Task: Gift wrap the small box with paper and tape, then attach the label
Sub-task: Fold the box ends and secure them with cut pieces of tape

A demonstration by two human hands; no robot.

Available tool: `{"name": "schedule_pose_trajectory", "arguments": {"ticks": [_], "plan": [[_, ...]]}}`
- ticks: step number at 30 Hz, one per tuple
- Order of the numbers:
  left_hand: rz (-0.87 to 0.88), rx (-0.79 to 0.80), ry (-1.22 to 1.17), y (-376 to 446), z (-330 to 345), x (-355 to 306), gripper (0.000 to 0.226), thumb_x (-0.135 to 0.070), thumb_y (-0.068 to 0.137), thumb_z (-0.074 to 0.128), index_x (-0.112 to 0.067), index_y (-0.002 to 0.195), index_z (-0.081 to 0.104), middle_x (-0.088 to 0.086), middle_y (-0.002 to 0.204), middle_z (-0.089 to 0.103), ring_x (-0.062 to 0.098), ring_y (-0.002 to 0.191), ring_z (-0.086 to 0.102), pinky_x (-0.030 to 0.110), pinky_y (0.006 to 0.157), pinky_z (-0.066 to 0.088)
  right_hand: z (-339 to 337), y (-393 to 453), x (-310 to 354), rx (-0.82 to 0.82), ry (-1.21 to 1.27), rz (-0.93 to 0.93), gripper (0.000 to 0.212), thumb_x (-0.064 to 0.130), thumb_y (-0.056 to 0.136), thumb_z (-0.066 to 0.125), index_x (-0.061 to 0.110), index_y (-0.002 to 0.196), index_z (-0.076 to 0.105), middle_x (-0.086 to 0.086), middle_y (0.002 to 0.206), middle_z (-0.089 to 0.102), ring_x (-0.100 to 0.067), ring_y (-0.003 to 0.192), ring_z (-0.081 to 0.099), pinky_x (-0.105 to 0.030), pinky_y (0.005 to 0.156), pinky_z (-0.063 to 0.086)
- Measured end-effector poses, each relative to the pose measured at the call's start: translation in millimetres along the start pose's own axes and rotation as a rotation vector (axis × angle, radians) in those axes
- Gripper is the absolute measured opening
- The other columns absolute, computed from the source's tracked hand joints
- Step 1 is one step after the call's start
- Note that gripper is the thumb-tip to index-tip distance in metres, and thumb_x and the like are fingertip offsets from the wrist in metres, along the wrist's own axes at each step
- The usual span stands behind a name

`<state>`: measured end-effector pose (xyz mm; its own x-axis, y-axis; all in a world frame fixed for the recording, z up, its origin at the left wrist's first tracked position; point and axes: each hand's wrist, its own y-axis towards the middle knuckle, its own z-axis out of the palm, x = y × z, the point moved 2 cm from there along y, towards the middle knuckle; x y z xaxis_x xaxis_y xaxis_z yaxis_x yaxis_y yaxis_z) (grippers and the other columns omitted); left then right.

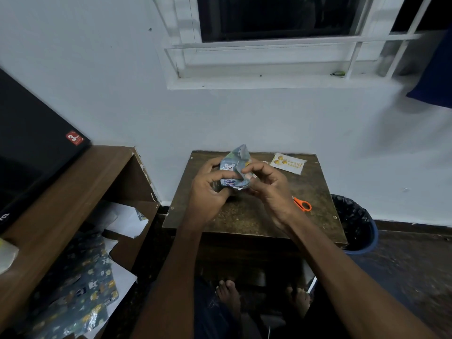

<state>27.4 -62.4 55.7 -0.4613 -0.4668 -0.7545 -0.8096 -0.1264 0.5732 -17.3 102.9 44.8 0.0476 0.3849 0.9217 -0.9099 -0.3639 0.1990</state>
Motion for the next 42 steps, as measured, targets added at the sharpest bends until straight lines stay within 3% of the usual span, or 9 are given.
{"name": "schedule_pose_trajectory", "arguments": {"ticks": [5, 8, 13, 19, 24, 27, 31, 36, 42], "plan": [[-0.020, 0.043, -0.040, 0.6, -2.4, -2.7, 0.047, 0.001, 0.078, 0.090, -0.007, 0.121, 0.072, 0.008, 0.129, 0.066, 0.016, 0.125, 0.064, 0.019, 0.101, 0.047, -2.9, 3.5, -4.4, 0.030, -0.028, -0.002, 0.022, -0.010, 0.092, 0.064, 0.001, 0.108, 0.073, -0.012, 0.135, 0.062, -0.034, 0.127, 0.061, -0.041, 0.081, 0.061], [-0.038, 0.071, -0.079, 0.3, -1.7, -3.9, 0.060, 0.006, 0.078, 0.089, -0.004, 0.132, 0.065, 0.009, 0.135, 0.065, 0.016, 0.125, 0.065, 0.018, 0.099, 0.049, -5.7, 4.1, -5.6, 0.044, -0.052, 0.004, 0.024, -0.008, 0.093, 0.065, 0.003, 0.112, 0.075, -0.011, 0.138, 0.060, -0.035, 0.129, 0.060, -0.045, 0.083, 0.062], [-0.060, 0.106, -0.094, -0.1, -1.3, -3.4, 0.068, 0.005, 0.076, 0.089, -0.008, 0.137, 0.062, 0.005, 0.138, 0.065, 0.019, 0.125, 0.065, 0.019, 0.098, 0.050, -5.8, 3.7, -4.5, 0.047, -0.108, 0.035, 0.025, -0.006, 0.094, 0.068, 0.006, 0.113, 0.076, -0.006, 0.138, 0.059, -0.031, 0.123, 0.065, -0.037, 0.078, 0.064], [-0.090, 0.106, -0.099, -1.6, -0.2, -4.1, 0.066, 0.006, 0.075, 0.090, -0.008, 0.133, 0.062, 0.000, 0.133, 0.068, 0.016, 0.119, 0.069, 0.017, 0.093, 0.053, -6.7, 5.7, -3.6, 0.029, -0.156, 0.056, 0.027, -0.009, 0.091, 0.070, 0.010, 0.109, 0.079, -0.006, 0.134, 0.062, -0.027, 0.116, 0.068, -0.032, 0.072, 0.062], [-0.048, 0.028, -0.062, -2.0, -3.1, -6.1, 0.052, -0.002, 0.073, 0.095, -0.004, 0.112, 0.059, -0.009, 0.118, 0.071, 0.013, 0.112, 0.072, 0.022, 0.093, 0.055, -6.7, 7.3, -3.3, 0.005, -0.155, 0.027, 0.031, -0.010, 0.093, 0.064, 0.011, 0.110, 0.079, -0.008, 0.133, 0.063, -0.028, 0.104, 0.071, -0.034, 0.072, 0.061], [0.075, 0.036, 0.022, 0.4, -6.4, -11.6, 0.033, -0.011, 0.076, 0.095, -0.004, 0.096, 0.070, 0.005, 0.131, 0.069, 0.018, 0.125, 0.067, 0.029, 0.100, 0.055, -5.6, 6.7, -0.9, -0.011, -0.150, 0.029, 0.030, -0.008, 0.095, 0.062, 0.010, 0.112, 0.078, -0.006, 0.129, 0.066, -0.028, 0.100, 0.072, -0.037, 0.074, 0.062], [0.061, 0.001, 0.025, -1.0, 0.5, -11.3, 0.014, -0.016, 0.083, 0.090, -0.010, 0.093, 0.083, 0.005, 0.140, 0.066, 0.018, 0.132, 0.063, 0.036, 0.106, 0.054, -4.4, 5.0, 1.5, -0.030, -0.142, 0.027, 0.021, 0.001, 0.098, 0.066, 0.008, 0.114, 0.076, -0.007, 0.126, 0.069, -0.029, 0.100, 0.073, -0.036, 0.073, 0.062], [0.010, 0.023, -0.069, -0.2, 4.8, -10.9, 0.017, -0.007, 0.081, 0.091, -0.008, 0.097, 0.086, 0.005, 0.151, 0.059, 0.018, 0.138, 0.059, 0.035, 0.111, 0.052, -2.2, 3.5, 3.3, -0.072, -0.149, 0.023, 0.019, 0.004, 0.099, 0.066, 0.006, 0.115, 0.074, -0.008, 0.121, 0.071, -0.021, 0.092, 0.074, -0.035, 0.070, 0.062], [0.019, 0.023, -0.093, 1.1, 5.1, -9.7, 0.021, -0.004, 0.075, 0.094, -0.006, 0.094, 0.085, 0.008, 0.150, 0.058, 0.024, 0.140, 0.056, 0.038, 0.112, 0.051, -1.3, 5.6, 0.2, -0.130, -0.172, 0.000, 0.013, 0.011, 0.095, 0.074, 0.011, 0.108, 0.077, -0.005, 0.115, 0.074, -0.027, 0.103, 0.074, -0.035, 0.069, 0.061]]}}
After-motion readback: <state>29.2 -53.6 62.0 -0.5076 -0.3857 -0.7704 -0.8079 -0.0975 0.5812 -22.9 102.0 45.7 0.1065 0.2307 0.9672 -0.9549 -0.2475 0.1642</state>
